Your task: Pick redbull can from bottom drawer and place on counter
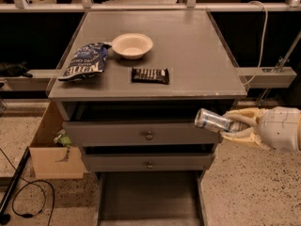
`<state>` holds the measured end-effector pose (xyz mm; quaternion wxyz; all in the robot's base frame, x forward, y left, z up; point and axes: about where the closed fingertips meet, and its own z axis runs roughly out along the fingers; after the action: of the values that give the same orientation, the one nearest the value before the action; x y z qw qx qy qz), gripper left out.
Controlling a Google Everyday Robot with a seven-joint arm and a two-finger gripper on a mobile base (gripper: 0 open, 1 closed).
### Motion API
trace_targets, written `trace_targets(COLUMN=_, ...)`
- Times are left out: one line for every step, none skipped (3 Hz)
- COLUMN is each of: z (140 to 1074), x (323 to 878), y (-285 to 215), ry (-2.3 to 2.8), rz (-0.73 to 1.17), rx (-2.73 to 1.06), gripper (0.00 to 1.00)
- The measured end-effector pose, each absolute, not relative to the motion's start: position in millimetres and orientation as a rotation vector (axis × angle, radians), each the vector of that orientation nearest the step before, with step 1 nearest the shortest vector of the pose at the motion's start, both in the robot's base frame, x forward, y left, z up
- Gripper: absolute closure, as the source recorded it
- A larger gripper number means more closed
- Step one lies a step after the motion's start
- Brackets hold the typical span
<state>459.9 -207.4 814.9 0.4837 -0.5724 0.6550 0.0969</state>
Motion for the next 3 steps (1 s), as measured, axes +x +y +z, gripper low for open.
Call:
trace_targets(z=815, x=460, y=-207, ry=1.595, rz=0.236, rx=-1.394, gripper=1.0)
trace_targets(z=850, x=477, y=-203, ry=1.521, rz=0.199, rx=-1.396, gripper=1.0)
trace_targets(z=896, x=515, y=-193, ry=1.476, rz=0.175, rx=-1.435, gripper=1.0)
